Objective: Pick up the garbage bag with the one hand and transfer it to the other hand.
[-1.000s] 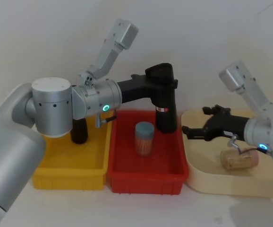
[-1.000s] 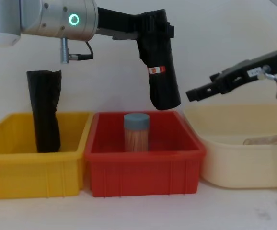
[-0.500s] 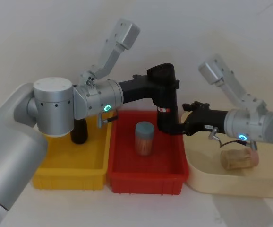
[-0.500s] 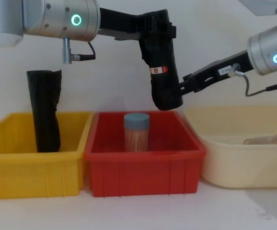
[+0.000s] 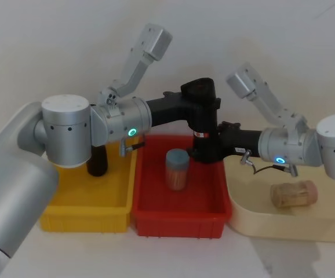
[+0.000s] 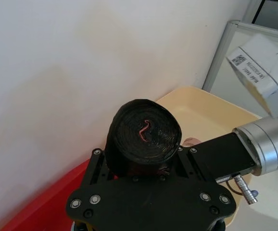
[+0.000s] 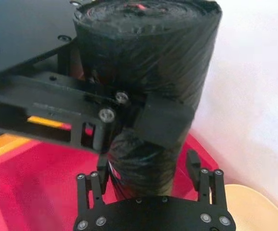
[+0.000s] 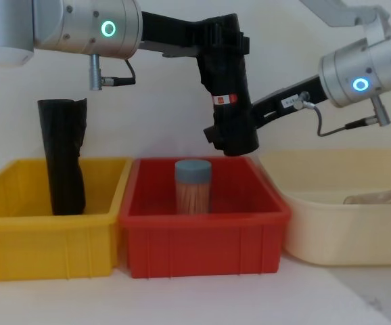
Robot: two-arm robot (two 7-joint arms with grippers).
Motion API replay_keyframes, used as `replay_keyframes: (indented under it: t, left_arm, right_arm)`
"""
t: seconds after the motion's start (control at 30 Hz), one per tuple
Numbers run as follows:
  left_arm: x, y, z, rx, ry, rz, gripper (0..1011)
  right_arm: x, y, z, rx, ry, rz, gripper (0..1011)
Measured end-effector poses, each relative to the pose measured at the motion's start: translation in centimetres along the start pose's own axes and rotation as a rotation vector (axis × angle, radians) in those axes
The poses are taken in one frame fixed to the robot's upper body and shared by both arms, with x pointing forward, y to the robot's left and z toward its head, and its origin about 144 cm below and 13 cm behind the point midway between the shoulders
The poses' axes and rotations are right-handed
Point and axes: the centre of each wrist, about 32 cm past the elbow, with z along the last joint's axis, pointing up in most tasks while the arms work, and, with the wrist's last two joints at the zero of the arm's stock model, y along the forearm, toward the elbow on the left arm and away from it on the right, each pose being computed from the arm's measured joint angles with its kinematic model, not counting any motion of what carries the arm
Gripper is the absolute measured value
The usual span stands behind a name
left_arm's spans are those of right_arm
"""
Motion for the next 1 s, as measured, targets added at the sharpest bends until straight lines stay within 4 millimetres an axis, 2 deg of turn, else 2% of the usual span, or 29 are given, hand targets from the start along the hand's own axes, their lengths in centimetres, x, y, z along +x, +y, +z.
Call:
replay_keyframes:
  t: [0.23, 0.27, 0.33, 0.37, 0.43, 0.47, 0.5, 0.6, 0.9, 1.0]
  left_arm:
    - [0.01, -0.02, 0.01, 0.0, 0.0, 0.0, 476]
    - [0.01, -0.02, 0.01, 0.0, 0.0, 0.0, 476]
    - [0.01, -0.02, 0.01, 0.0, 0.0, 0.0, 476]
    - [0.0, -0.03, 0.01, 0.0, 0.0, 0.0, 476]
    - [-0.01, -0.04, 0.01, 0.0, 0.0, -0.001, 508]
    - [-0.01, -0.04, 0.01, 0.0, 0.0, -0.002, 544]
    - [-0.01, -0.04, 0.01, 0.0, 0.0, -0.002, 544]
    - [-0.01, -0.04, 0.0, 0.0, 0.0, -0.002, 649]
    - [0.0, -0.03, 0.0, 0.0, 0.0, -0.001, 926]
    - [0.0, -0.03, 0.0, 0.0, 0.0, -0.001, 973]
  right_arm:
    - [0.14, 0.61, 0.25, 0.001, 0.0, 0.01, 840]
    - [0.16, 0.7, 0.3, 0.001, 0.0, 0.011, 780]
    - [0.17, 0.79, 0.34, 0.001, -0.001, 0.013, 743]
    - [0.18, 0.85, 0.36, 0.001, -0.001, 0.014, 687]
    - [0.19, 0.92, 0.38, 0.001, 0.0, 0.015, 658]
    - [0.21, 0.98, 0.42, 0.001, 0.0, 0.015, 588]
    - [0.21, 0.98, 0.42, 0.001, 0.0, 0.015, 588]
    - [0.22, 1.06, 0.42, 0.001, 0.0, 0.016, 526]
    - [0.08, 0.9, 0.43, 0.0, 0.001, 0.005, 518]
    - [0.01, 0.64, 0.28, -0.005, 0.007, -0.02, 519]
